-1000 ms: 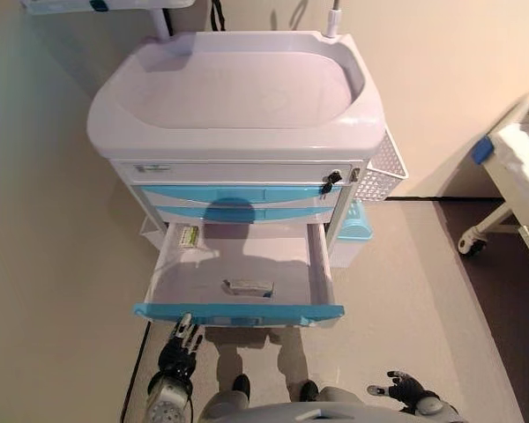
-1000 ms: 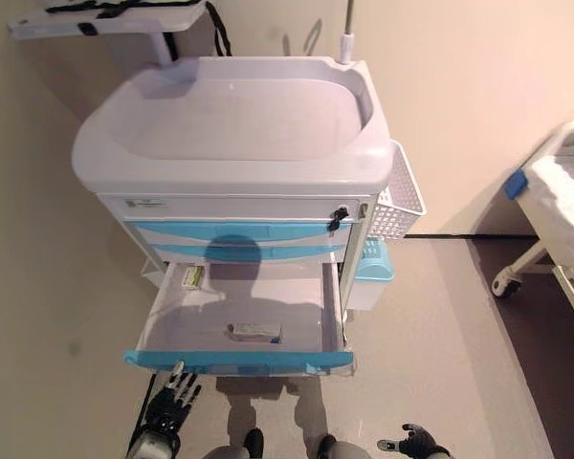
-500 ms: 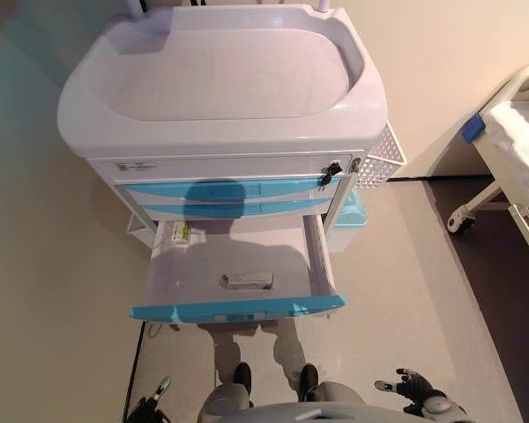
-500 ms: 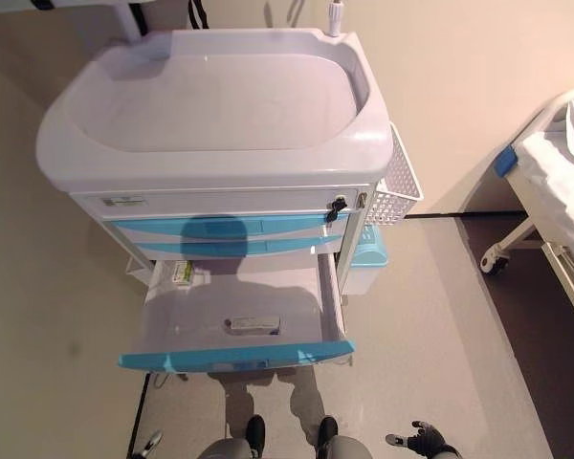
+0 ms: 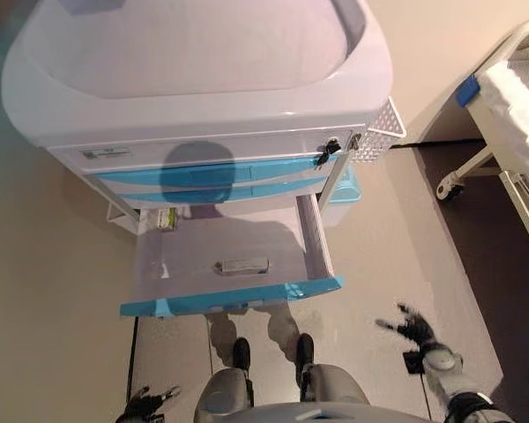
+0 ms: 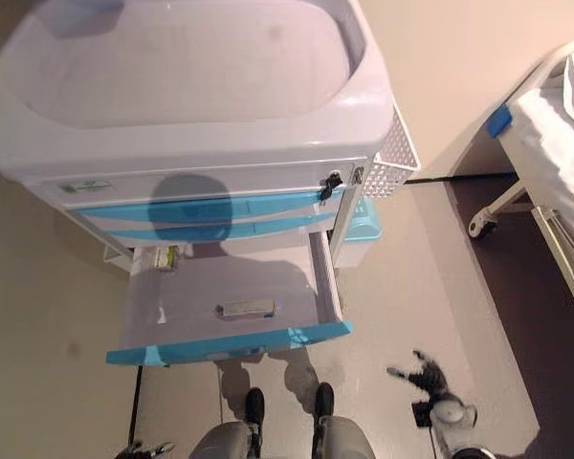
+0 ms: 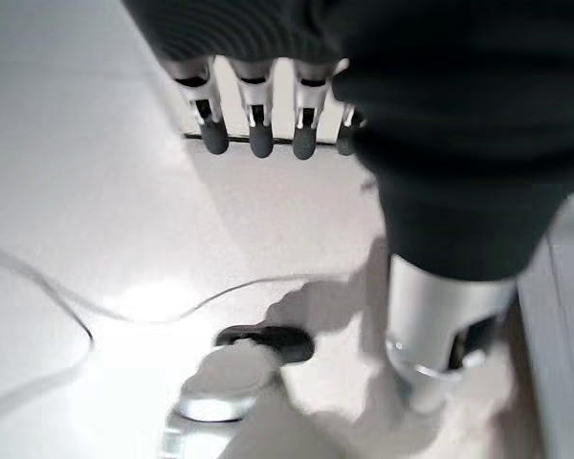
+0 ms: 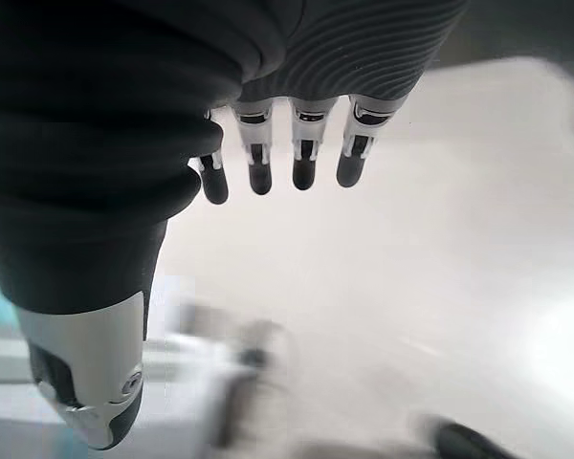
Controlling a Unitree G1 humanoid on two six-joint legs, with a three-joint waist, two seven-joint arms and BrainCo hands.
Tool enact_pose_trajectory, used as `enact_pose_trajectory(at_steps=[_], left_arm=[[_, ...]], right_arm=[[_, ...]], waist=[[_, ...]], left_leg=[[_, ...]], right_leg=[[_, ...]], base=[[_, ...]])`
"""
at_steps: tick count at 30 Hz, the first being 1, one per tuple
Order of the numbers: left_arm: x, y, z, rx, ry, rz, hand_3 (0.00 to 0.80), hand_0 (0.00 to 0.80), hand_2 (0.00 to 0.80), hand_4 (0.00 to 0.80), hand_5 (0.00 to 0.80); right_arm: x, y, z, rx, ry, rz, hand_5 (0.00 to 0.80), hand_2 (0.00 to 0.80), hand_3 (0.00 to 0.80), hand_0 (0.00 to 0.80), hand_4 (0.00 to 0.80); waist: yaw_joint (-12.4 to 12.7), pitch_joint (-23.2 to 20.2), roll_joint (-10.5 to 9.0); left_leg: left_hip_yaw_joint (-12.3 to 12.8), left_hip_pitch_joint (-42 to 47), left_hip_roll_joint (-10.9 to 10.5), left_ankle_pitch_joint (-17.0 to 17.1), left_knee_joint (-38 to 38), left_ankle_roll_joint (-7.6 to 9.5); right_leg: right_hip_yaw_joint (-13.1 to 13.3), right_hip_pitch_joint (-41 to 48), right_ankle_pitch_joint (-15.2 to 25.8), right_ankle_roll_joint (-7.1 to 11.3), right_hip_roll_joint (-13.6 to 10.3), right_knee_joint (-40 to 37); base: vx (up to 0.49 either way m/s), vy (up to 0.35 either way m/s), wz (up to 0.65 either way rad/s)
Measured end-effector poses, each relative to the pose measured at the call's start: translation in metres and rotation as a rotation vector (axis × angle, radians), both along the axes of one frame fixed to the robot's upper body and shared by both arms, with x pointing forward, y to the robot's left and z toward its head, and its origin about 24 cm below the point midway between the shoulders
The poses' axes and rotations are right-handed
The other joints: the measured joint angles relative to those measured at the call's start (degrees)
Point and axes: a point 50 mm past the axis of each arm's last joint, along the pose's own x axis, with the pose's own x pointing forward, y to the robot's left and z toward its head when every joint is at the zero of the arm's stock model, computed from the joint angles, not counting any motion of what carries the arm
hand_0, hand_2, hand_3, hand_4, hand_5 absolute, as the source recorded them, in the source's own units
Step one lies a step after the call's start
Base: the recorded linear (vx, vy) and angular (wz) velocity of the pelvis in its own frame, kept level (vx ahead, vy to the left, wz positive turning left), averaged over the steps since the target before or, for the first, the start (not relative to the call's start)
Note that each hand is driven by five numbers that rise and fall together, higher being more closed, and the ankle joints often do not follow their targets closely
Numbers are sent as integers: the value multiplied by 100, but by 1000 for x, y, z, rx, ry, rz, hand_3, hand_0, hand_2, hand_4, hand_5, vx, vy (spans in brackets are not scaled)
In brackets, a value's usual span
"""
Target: Open the drawer and pick up the medicine
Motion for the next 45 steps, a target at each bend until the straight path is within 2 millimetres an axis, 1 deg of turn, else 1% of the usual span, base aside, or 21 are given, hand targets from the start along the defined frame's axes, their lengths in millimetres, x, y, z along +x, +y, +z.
enact_pose_trajectory(at_steps=[1,2,3,5,7,10,12,13,15,19,24,26,29,30,34,35,37,39,40,42,45], left_arm=[[7,1,2,20,-9,-40,0,0,0,0,0],[13,1,4,32,-20,-72,0,0,0,0,0],[17,1,5,43,-28,-98,0,0,0,0,0],[21,1,6,55,-33,-112,0,0,0,0,0],[26,0,6,60,-44,-117,0,0,0,0,0],[33,-1,8,61,-68,-121,0,0,0,0,0],[34,-2,9,62,-72,-128,0,0,0,0,0],[34,-2,9,61,-72,-130,0,0,0,0,0],[34,-1,9,62,-71,-130,0,0,0,0,0],[34,-1,9,63,-69,-136,0,0,0,0,0],[34,-2,9,63,-66,-155,0,0,0,0,0],[34,-2,9,63,-67,-157,0,0,0,0,0],[34,-1,9,75,-57,-185,0,0,0,0,0],[34,-1,9,76,-54,-191,0,0,0,0,0],[36,-2,10,79,-58,-213,0,0,0,0,0],[39,-2,10,79,-65,-215,0,0,0,0,0],[36,-2,10,80,-60,-213,0,0,0,0,0],[33,-2,9,81,-51,-211,0,0,0,0,0],[33,-1,9,82,-50,-210,0,0,0,0,0],[34,-1,9,86,-52,-209,0,0,0,0,0],[36,-2,10,89,-58,-215,0,0,0,0,0]], right_arm=[[13,2,18,13,-109,9,0,0,0,0,0],[13,1,23,16,-137,3,0,0,0,0,0],[17,2,36,29,-200,7,0,0,0,0,0],[24,6,55,59,-309,22,0,0,0,0,0],[25,9,64,84,-359,40,0,0,0,0,0],[25,19,86,106,-451,122,0,0,0,0,0],[27,28,106,104,-525,215,0,0,0,0,0],[29,30,112,98,-542,239,0,0,0,0,0],[31,42,133,64,-579,394,0,0,0,0,0],[34,67,154,39,-602,629,0,0,0,0,0],[37,87,154,51,-569,773,0,0,0,0,0],[39,95,153,46,-542,846,0,0,0,0,0],[44,112,157,47,-536,945,0,0,0,0,0],[46,114,159,44,-541,957,0,0,0,0,0],[55,137,168,1,-557,1067,0,0,0,0,0],[55,140,169,-20,-557,1089,0,0,0,0,0],[59,143,169,-48,-563,1093,0,0,0,0,0],[67,147,161,-90,-538,1084,0,0,0,0,0],[71,154,155,-114,-525,1083,0,0,0,0,0],[75,162,144,-143,-495,1088,0,0,0,0,0],[76,166,134,-153,-468,1070,0,0,0,0,0]], waist=[[-1,42,-113],[-72,71,-174],[-77,96,-187],[-118,102,-300],[-119,116,-331],[-126,116,-345],[-115,114,-355],[-115,115,-365],[-107,127,-406],[-85,129,-492],[-10,136,-487],[47,141,-479],[96,150,-466],[196,162,-447],[302,218,-379],[362,230,-373],[515,240,-358],[548,248,-368],[525,254,-380],[604,272,-407],[621,295,-452]], left_leg=[[76,3,2,4,-13,7],[95,0,-6,6,-14,10],[105,-7,-12,19,-40,26],[223,24,-16,37,-100,49],[298,22,-1,42,-123,59],[387,15,-19,49,-162,73],[459,-14,-39,57,-185,84],[474,-14,-56,59,-188,87],[494,-12,-46,60,-194,89],[474,-16,-30,69,-191,98],[382,-43,-52,86,-184,116],[318,-61,-56,100,-174,118],[136,-132,-64,121,-151,104],[89,-149,-68,147,-149,99],[-142,-243,-94,218,-140,88],[-156,-242,-92,226,-142,83],[-249,-241,-98,227,-142,82],[-295,-216,-107,226,-144,80],[-324,-213,-114,223,-144,75],[-403,-220,-121,227,-144,72],[-476,-236,-130,243,-144,73]], right_leg=[[58,12,84,12,6,-104],[69,14,116,19,7,-138],[77,7,141,29,1,-164],[98,4,238,42,-10,-270],[112,-9,302,51,-25,-341],[170,-12,401,69,-31,-468],[227,-74,436,78,-30,-485],[235,-80,443,79,-31,-485],[247,-89,448,83,-35,-486],[236,-81,448,82,-42,-488],[168,-50,445,84,-80,-506],[98,-15,447,85,-94,-540],[-78,27,445,82,-109,-595],[-112,33,445,82,-118,-598],[-331,77,443,80,-149,-650],[-364,97,431,75,-147,-652],[-424,139,413,75,-153,-652],[-441,183,394,86,-158,-654],[-451,205,381,90,-163,-654],[-493,227,373,93,-170,-654],[-573,246,357,95,-179,-654]], base=[[-12,17,-27],[-16,19,-18],[-20,6,-11],[-31,1,-25],[-20,-4,-24],[-26,6,-15],[-15,1,-13],[-18,-8,-13],[-8,-11,-5],[-5,-11,2],[-10,-20,10],[-12,-27,20],[-17,-41,30],[-21,-69,27],[-1,-52,31],[10,-30,29],[12,-48,19],[7,-42,16],[8,-42,17],[7,-48,15],[4,-32,14]])
